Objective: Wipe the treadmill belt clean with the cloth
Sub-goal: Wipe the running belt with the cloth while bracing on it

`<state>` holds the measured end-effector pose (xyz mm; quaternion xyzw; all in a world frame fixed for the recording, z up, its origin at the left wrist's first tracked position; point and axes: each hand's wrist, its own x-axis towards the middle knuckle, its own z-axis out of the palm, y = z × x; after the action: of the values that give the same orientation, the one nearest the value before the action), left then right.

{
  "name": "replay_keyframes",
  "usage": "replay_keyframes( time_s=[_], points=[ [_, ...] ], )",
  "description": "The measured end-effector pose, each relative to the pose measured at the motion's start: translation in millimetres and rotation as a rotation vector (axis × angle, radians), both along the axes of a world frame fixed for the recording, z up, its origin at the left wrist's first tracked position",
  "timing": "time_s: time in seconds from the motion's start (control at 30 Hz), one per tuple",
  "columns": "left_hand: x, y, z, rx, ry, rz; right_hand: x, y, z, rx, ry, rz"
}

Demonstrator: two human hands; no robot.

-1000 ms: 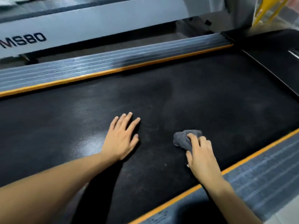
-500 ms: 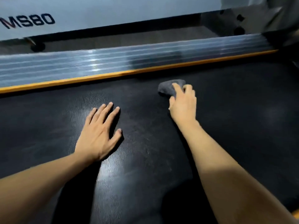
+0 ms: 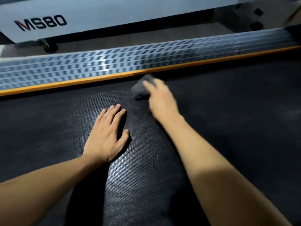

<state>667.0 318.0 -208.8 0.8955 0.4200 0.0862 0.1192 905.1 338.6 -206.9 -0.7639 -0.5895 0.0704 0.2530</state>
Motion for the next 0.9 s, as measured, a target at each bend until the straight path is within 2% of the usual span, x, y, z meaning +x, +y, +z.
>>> replay_keyframes(
  time_s=[0.1,0.2,0.27,0.33,0.4,0.5,0.53,0.63,0.73,0.83,0.9],
  points=[
    [2,-2,0,0.013,-0.013,0.016,67,-17,0,-0.025,-0.009,-0.262],
    [3,-2,-1,0.015,-0.047,0.06,63,-27,6,-0.067,0.002,-0.318],
    [2,-3,-1,0.013,-0.038,0.123,19,-31,5,-0.019,-0.025,-0.249],
    [3,-3,-1,0.015,-0.016,0.148,-32,-35,5,-0.003,-0.025,-0.089],
    [2,-2,-2,0.009,0.008,0.135,-73,-43,6,-0.061,-0.036,0.075],
    [1,-2,-1,-0.004,0.026,0.134,-65,-50,8,-0.08,-0.07,0.13],
    [1,-2,-1,-0.003,0.03,0.133,-47,-54,6,-0.05,-0.081,0.089],
    [2,-1,-2,0.007,0.032,0.134,29,-75,0,-0.011,-0.049,-0.211],
    [3,0,-4,0.014,0.049,0.136,72,-98,1,-0.061,-0.021,-0.399],
    [2,1,-7,0.009,0.057,0.125,25,-91,4,0.01,0.013,-0.328],
    [1,2,-7,0.006,0.055,0.113,-39,-92,2,-0.022,0.032,-0.11]
  ],
)
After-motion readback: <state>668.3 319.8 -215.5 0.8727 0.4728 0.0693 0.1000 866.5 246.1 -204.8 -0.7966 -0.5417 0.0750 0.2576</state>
